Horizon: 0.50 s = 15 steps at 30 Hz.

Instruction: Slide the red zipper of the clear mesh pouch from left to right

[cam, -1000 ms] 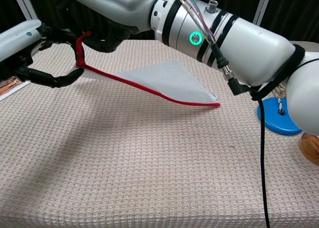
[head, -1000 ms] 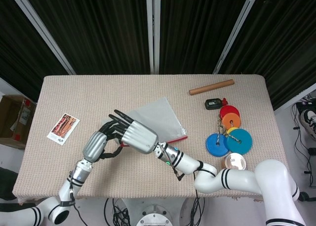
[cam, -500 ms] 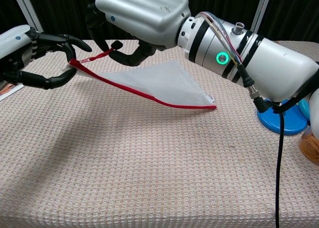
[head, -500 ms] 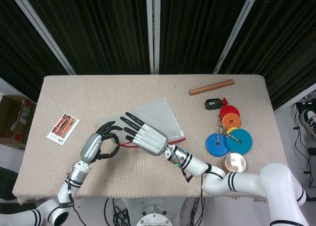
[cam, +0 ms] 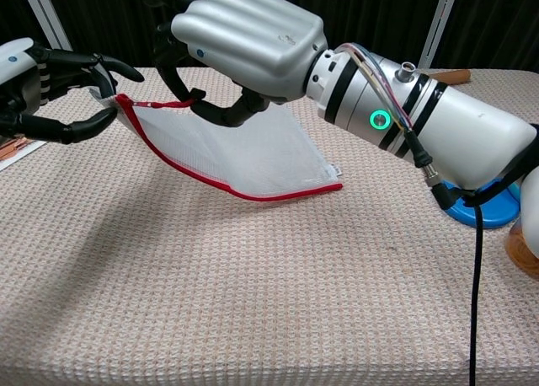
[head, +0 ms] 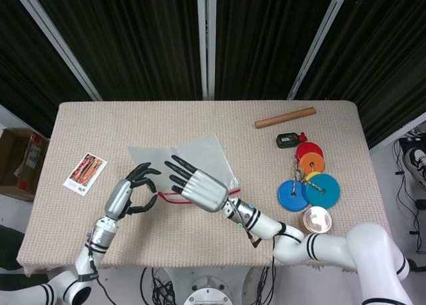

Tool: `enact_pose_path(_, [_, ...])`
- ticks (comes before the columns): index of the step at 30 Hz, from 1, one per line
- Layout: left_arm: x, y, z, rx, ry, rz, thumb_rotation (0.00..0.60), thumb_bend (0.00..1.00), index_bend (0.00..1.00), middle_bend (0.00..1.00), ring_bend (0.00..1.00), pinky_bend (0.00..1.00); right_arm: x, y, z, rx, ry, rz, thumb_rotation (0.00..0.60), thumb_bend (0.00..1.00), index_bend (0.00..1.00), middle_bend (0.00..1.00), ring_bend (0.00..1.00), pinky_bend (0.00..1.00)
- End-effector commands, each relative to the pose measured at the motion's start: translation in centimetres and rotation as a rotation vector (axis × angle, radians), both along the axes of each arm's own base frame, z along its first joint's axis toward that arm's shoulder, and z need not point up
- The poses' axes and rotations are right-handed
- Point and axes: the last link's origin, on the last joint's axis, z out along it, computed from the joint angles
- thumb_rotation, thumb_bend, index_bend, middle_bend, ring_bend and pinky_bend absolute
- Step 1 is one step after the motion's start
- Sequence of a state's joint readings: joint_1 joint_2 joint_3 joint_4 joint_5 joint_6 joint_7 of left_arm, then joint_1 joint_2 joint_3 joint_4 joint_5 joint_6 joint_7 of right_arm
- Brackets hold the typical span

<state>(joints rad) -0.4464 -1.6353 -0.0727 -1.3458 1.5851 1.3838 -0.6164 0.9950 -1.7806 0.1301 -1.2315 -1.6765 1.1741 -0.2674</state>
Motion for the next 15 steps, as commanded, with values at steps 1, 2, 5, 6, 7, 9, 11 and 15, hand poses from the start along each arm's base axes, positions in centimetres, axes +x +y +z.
enact_pose_path(1, [0.0,0.0,-0.1,-0.014,-0.012,0.005,0.6,0.48,0.68,0.27,0.1,0.15,0.0,0.2,-0.2,-0.004,-0.012,0.007,0.6,0.54,0.96,0.33,0.05,0.01])
enact_pose_path(2, [0.0,0.0,-0.1,-0.016,-0.014,0.006,0.6,0.48,0.68,0.27,0.1,0.15,0.1,0.3,-0.2,-0.007,-0.02,0.009,0.6,0.54,0.96,0.32,0.05,0.01])
enact_pose_path(5, [0.2,0.0,-0.2,-0.024,-0.045,0.014,0.6,0.49,0.68,0.27,0.1,0.15,0.4,0.4,-0.3,-0.019,-0.05,0.016,0.6,0.54,0.96,0.32,0.05,0.0])
enact_pose_path(6, [0.3,0.0,-0.2,-0.032,-0.069,0.021,0.6,0.49,0.68,0.27,0.1,0.15,0.5,0.5,-0.4,-0.026,-0.057,0.02,0.6,0.54,0.96,0.32,0.05,0.0])
enact_pose_path(7, [0.3,0.0,-0.2,-0.04,-0.087,0.025,0.6,0.49,0.68,0.27,0.1,0.15,0.5,0.6,-0.5,-0.029,-0.059,0.024,0.6,0.54,0.96,0.32,0.05,0.0])
enact_pose_path(9, [0.4,0.0,0.0,-0.054,-0.123,0.034,0.6,0.49,0.69,0.27,0.1,0.15,0.7,0.7,-0.7,-0.037,-0.061,0.032,0.6,0.54,0.96,0.32,0.05,0.0])
enact_pose_path(11, [0.5,0.0,0.1,-0.065,-0.15,0.039,0.6,0.49,0.69,0.27,0.1,0.15,0.7,0.9,-0.9,-0.045,-0.056,0.042,0.6,0.54,0.96,0.32,0.05,0.0])
enact_pose_path(15, [0.6,-0.1,0.2,-0.091,-0.202,0.05,0.6,0.5,0.69,0.27,0.1,0.15,0.7,1.1,-1.3,-0.064,-0.039,0.061,0.6,0.54,0.97,0.32,0.05,0.0])
